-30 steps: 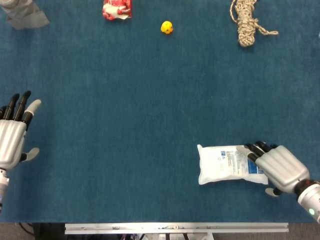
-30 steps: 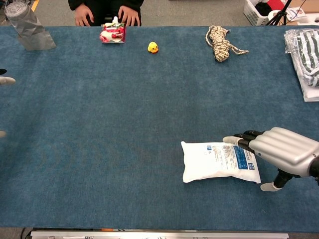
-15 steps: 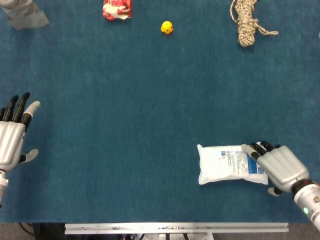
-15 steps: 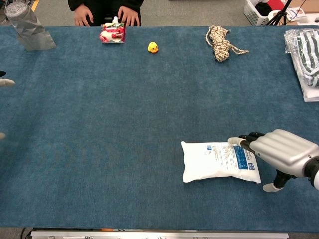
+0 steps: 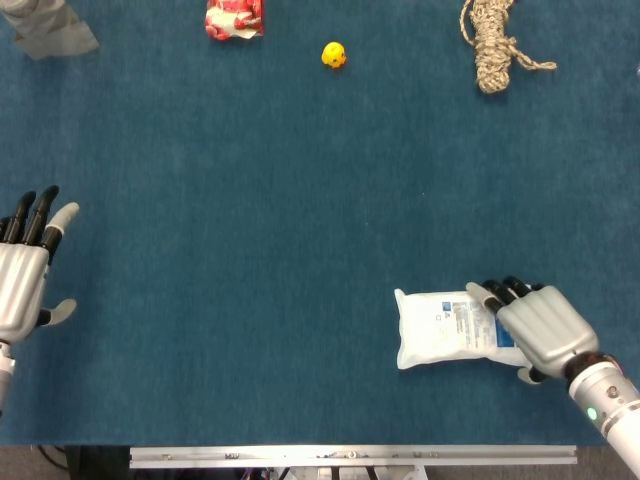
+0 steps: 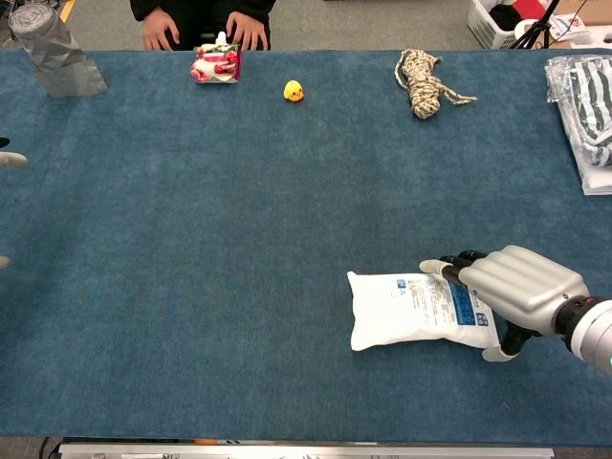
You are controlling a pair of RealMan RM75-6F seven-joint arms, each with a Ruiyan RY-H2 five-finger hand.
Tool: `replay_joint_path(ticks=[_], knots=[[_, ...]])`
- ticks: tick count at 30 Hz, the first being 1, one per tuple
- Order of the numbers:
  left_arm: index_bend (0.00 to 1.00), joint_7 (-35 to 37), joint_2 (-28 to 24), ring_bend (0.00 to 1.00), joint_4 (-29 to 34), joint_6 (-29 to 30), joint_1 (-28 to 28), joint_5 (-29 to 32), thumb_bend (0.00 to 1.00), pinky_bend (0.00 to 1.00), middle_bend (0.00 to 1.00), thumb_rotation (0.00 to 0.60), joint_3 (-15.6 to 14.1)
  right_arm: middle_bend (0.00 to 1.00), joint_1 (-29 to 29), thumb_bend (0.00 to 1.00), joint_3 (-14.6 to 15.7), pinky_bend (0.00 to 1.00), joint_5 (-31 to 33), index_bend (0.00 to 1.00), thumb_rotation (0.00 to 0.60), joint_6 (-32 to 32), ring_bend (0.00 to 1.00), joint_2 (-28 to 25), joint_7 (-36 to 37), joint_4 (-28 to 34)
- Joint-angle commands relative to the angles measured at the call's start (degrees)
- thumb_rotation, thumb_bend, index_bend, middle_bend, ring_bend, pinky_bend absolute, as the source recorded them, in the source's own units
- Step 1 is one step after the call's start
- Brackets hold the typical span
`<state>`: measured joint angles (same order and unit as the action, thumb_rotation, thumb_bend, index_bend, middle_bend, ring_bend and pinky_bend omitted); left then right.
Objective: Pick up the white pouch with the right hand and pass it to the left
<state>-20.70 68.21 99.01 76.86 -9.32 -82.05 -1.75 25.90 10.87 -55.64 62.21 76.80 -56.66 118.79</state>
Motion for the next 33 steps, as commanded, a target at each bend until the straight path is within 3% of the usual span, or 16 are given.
replay_joint_path(ticks=[1, 17, 26, 33], knots=[[0.13, 0.1, 0.0, 0.02, -0.1, 0.0, 0.1, -0.1, 0.00, 0.23, 0.03, 0.600, -0.1, 0.13, 0.2, 0.00, 0.3, 0.34, -0.2, 0.09, 0.600, 0.2, 0.12, 0.2, 0.3, -0.1], [0.13, 0.8, 0.0, 0.02, -0.4, 0.3, 0.5, -0.3, 0.00, 0.23, 0.03, 0.600, -0.2, 0.19, 1.1, 0.00, 1.8, 0.34, 0.5, 0.09, 0.600, 2.2, 0.17, 2.2, -0.2, -1.6], [0.13, 1.4, -0.1, 0.02, -0.8, 0.4, 0.8, -0.4, 0.00, 0.24, 0.03, 0.600, -0.3, 0.31, 0.3, 0.00, 2.3, 0.42, -3.3, 0.12, 0.600, 5.0, 0.35, 4.0, -0.2, -3.4], [0.13, 1.7, 0.2, 0.02, -1.1, 0.3, 0.8, -0.3, 0.00, 0.25, 0.03, 0.600, -0.2, 0.43, -0.8, 0.00, 2.4, 0.53, -6.6, 0.25, 0.600, 6.3, 0.47, 4.7, 1.4, -4.7]])
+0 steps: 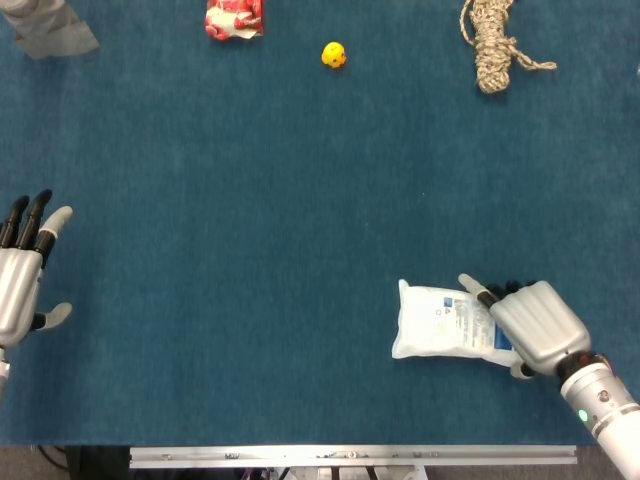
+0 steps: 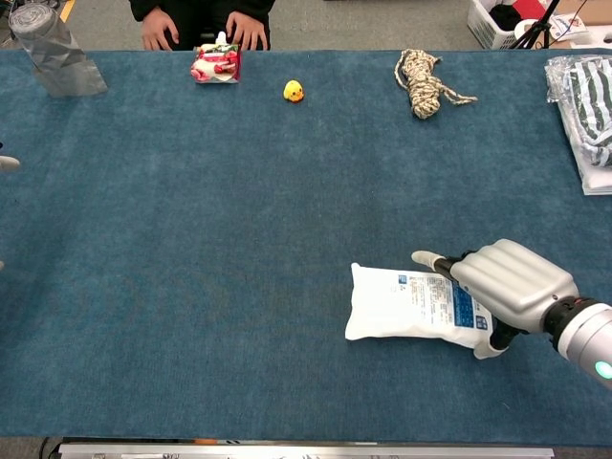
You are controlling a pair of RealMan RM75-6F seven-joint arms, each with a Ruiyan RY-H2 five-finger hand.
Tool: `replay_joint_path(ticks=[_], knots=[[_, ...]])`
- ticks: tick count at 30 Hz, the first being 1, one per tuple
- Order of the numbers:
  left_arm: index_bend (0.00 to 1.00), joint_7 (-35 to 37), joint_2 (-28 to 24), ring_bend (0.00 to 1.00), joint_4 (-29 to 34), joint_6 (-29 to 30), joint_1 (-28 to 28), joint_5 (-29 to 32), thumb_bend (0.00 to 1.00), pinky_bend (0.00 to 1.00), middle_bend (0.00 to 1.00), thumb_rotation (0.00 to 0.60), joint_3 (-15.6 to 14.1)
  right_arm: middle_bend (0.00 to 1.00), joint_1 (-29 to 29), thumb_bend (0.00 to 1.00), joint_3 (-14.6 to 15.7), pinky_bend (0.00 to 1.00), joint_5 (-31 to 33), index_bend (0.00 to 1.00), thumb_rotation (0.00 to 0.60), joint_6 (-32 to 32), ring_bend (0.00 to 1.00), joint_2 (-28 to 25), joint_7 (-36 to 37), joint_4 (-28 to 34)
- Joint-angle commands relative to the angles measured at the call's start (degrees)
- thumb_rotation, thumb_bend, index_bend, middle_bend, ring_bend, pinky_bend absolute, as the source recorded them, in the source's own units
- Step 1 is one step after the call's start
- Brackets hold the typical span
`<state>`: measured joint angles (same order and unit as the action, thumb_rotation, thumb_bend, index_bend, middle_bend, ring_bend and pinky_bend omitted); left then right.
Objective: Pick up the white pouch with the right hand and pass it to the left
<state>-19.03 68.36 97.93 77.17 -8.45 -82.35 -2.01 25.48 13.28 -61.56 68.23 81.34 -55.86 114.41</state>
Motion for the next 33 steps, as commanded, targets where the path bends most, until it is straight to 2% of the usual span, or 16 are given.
replay_joint_path(ticks=[1, 9, 20, 27, 33], knots=[[0.13, 0.0, 0.1, 0.02, -0.1, -0.1, 0.0, 0.0, 0.00, 0.25, 0.03, 0.600, 0.0, 0.43, -0.5, 0.00, 0.0, 0.53, -1.3, 0.26, 0.600, 0.4, 0.47, 0.1, 1.0, -0.5], [0.13, -0.3, 0.1, 0.02, 0.3, -0.2, -0.3, -0.2, 0.00, 0.25, 0.03, 0.600, 0.3, 0.48, -1.5, 0.00, 0.1, 0.57, -6.9, 0.33, 0.600, 1.0, 0.52, -0.7, 5.0, -1.0], [0.13, -0.8, -0.1, 0.02, 1.0, -0.2, -0.6, -0.4, 0.00, 0.25, 0.03, 0.600, 0.6, 0.49, -3.3, 0.00, -0.7, 0.58, -13.9, 0.36, 0.600, 3.4, 0.53, -3.0, 9.0, -0.9], [0.13, -1.1, 0.1, 0.02, 1.5, -0.3, -0.9, -0.5, 0.00, 0.25, 0.03, 0.600, 0.8, 0.49, -4.0, 0.00, -2.6, 0.58, -17.1, 0.37, 0.600, 4.8, 0.53, -4.0, 10.4, -0.8], [0.14, -0.9, 0.3, 0.03, 4.5, -1.1, -1.5, 1.0, 0.00, 0.26, 0.04, 0.600, 1.9, 0.49, -3.8, 0.00, -5.3, 0.58, -19.3, 0.37, 0.600, 5.9, 0.53, -4.9, 10.2, 0.2]])
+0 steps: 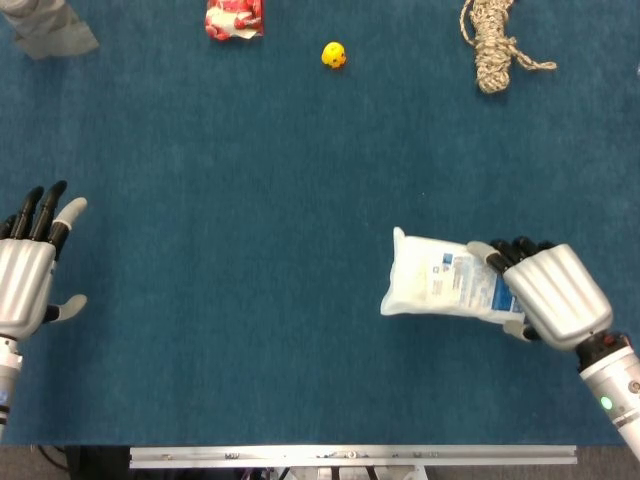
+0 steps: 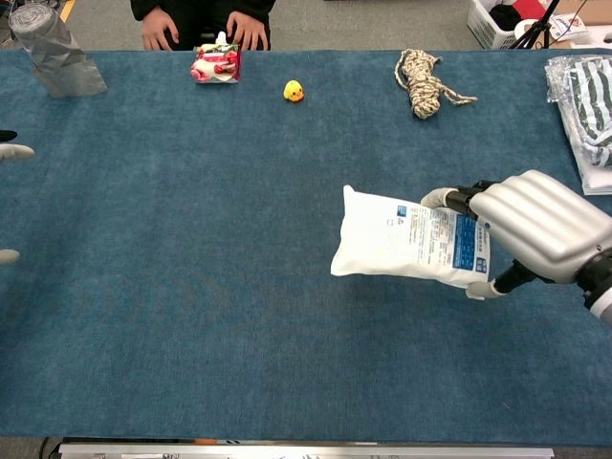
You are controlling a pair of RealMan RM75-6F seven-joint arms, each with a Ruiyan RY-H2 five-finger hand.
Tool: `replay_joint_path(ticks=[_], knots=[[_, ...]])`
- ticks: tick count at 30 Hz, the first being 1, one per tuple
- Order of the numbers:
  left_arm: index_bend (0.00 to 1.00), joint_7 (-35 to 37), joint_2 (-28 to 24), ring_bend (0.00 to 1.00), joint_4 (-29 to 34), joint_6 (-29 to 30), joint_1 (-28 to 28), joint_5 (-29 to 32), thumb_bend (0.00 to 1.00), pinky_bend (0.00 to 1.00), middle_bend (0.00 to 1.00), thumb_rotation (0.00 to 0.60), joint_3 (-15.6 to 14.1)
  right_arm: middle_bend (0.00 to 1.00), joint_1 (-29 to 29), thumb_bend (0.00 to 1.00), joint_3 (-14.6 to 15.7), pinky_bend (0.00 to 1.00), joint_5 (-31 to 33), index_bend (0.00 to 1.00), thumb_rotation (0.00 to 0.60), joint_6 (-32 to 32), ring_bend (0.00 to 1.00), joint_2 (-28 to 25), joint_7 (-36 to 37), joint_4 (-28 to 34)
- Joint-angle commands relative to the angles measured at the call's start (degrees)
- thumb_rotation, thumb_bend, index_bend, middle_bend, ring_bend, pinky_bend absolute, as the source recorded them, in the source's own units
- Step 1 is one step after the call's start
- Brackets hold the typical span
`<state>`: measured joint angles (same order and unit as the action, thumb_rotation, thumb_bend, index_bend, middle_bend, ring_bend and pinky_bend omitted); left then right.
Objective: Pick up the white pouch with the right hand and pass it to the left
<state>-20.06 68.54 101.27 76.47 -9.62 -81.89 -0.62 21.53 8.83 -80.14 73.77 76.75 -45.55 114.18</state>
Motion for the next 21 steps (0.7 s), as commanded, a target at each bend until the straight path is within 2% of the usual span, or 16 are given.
replay_joint_path(ticks=[1, 11, 15, 21], knots=[[0.14, 0.3, 0.1, 0.03, 2.2, -0.8, -0.7, 0.9, 0.00, 0.26, 0.04, 0.600, 0.7, 0.49, 0.3, 0.00, -1.5, 0.58, -1.2, 0.37, 0.600, 0.5, 0.53, -0.5, -0.1, 0.6], [0.15, 3.8, 0.2, 0.06, 12.0, -8.6, -5.2, 7.8, 0.00, 0.27, 0.06, 0.600, 3.5, 0.50, 1.5, 0.00, -6.6, 0.59, -5.3, 0.39, 0.600, 1.9, 0.54, -1.9, -0.6, 2.5], [0.15, 5.0, -0.1, 0.06, 15.5, -12.9, -7.6, 12.8, 0.00, 0.27, 0.07, 0.600, 4.5, 0.50, 1.9, 0.00, -7.8, 0.59, -6.0, 0.40, 0.600, 1.5, 0.54, -2.1, -0.7, 2.9], [0.13, 10.6, -0.4, 0.08, 19.3, -18.5, -11.1, 21.5, 0.00, 0.28, 0.08, 0.600, 7.3, 0.50, 2.5, 0.00, -8.8, 0.59, -5.9, 0.40, 0.600, 0.0, 0.54, -2.1, -1.0, 2.9]])
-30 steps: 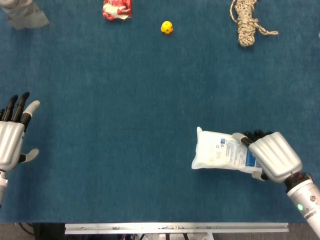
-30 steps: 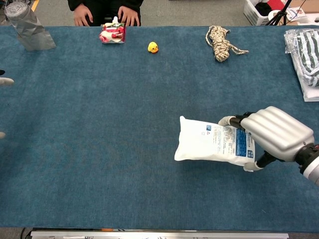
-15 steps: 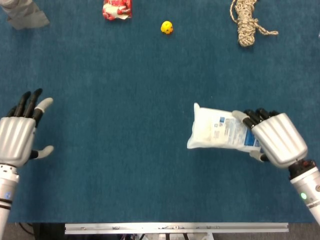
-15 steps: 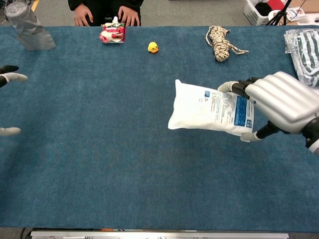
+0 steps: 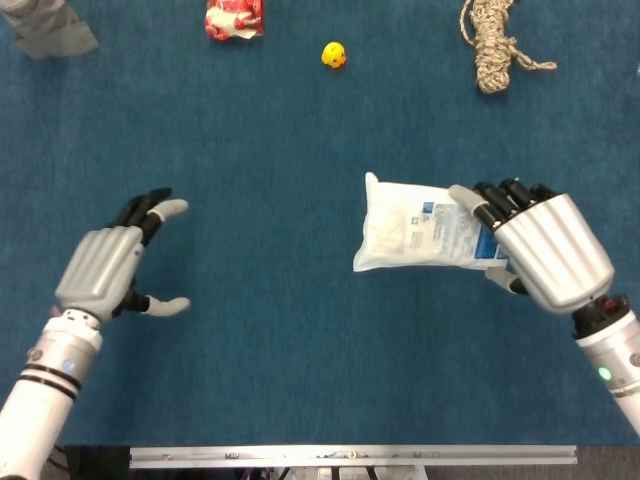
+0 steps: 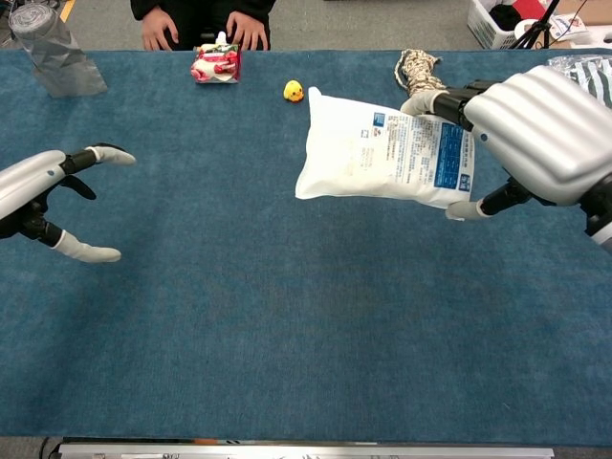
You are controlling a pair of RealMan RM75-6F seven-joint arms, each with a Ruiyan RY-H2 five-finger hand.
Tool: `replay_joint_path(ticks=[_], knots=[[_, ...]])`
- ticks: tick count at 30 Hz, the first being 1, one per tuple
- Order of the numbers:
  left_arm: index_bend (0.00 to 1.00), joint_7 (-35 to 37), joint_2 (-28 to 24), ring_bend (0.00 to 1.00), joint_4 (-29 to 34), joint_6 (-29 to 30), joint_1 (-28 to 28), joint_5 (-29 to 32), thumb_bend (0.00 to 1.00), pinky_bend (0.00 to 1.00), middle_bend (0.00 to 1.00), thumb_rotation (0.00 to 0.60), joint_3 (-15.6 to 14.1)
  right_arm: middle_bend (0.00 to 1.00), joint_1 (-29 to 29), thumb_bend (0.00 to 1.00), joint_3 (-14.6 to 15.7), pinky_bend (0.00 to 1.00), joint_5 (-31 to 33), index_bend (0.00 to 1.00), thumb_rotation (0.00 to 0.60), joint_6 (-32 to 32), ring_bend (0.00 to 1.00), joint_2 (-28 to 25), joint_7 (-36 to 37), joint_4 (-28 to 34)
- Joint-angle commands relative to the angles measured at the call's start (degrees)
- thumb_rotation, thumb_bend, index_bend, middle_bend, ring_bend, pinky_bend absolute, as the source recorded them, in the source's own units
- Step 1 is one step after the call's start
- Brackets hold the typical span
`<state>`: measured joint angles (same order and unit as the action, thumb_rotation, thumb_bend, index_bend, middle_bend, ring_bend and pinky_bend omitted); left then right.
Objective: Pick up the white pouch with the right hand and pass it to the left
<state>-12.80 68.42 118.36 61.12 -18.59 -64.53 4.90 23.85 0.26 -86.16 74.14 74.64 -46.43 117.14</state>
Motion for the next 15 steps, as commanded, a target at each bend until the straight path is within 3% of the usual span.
replay_joint_path(ticks=[1, 15], knots=[[0.12, 4.9, -0.3, 0.08, 2.6, -4.3, -2.9, 5.7, 0.00, 0.28, 0.08, 0.600, 2.4, 0.50, 0.2, 0.00, -0.4, 0.59, 0.1, 0.40, 0.600, -0.6, 0.54, 0.1, -0.2, -0.1], [0.11, 18.8, 3.2, 0.14, 3.7, -10.5, -10.8, 25.3, 0.00, 0.31, 0.11, 0.600, 11.2, 0.50, 1.4, 0.00, -1.8, 0.59, 1.7, 0.40, 0.600, -3.5, 0.54, 1.0, -1.2, -0.6]])
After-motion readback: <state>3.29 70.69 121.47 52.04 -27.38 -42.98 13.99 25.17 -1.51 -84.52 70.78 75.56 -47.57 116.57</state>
